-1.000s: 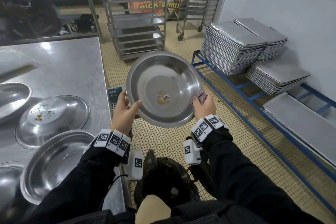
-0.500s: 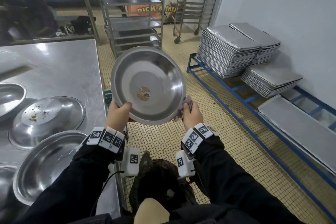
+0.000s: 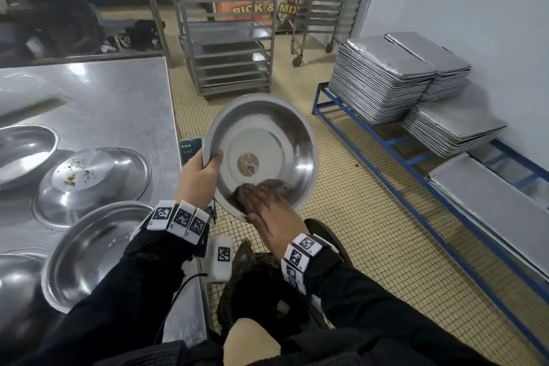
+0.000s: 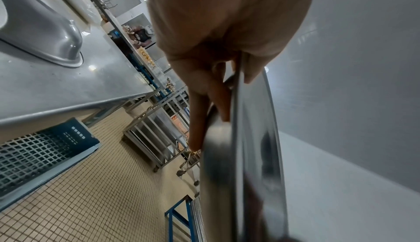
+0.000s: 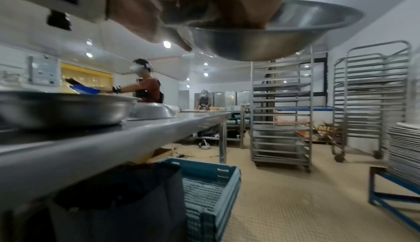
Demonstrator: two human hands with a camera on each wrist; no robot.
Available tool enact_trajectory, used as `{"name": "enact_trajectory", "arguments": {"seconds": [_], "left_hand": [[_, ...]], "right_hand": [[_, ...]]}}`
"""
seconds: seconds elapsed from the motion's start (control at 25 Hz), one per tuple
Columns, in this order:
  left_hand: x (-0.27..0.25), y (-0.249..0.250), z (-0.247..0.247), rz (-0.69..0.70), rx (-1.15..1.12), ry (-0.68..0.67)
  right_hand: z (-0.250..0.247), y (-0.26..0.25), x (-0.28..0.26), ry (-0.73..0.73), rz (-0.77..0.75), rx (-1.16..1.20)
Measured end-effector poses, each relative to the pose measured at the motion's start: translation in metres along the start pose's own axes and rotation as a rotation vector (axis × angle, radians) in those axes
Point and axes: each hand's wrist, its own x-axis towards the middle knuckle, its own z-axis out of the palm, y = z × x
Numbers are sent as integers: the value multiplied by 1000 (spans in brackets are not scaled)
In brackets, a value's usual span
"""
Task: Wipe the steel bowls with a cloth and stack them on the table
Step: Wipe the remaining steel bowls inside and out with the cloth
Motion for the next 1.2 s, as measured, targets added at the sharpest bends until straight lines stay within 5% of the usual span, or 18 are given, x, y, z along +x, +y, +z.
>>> {"name": "enact_trajectory", "arguments": {"seconds": [0.2,0.4,0.64,0.76,0.88,1.04,1.2], "left_hand": [[-3,-3,-8,-13,6,-10],[0,5,-12,-6,1,19],[-1,-6,-5,-47,19,-107],[3,-6,-4,-88,-44,-129],[12,-6,-8,-124,-101,-162],[17,-9,-11,-132,-121,-180],[15,-12,-10,-22,-177,-161]], "right_hand": [[-15,41,8,-74,292,-304],[-12,2,-12,13,75,18],[-33,69,1,-41,355,-223],[-60,76,13,173,358,-25],[-87,74,21,377,520,305],[-95,76,25,392,696,419],[-82,63,29,568,821,669]]}}
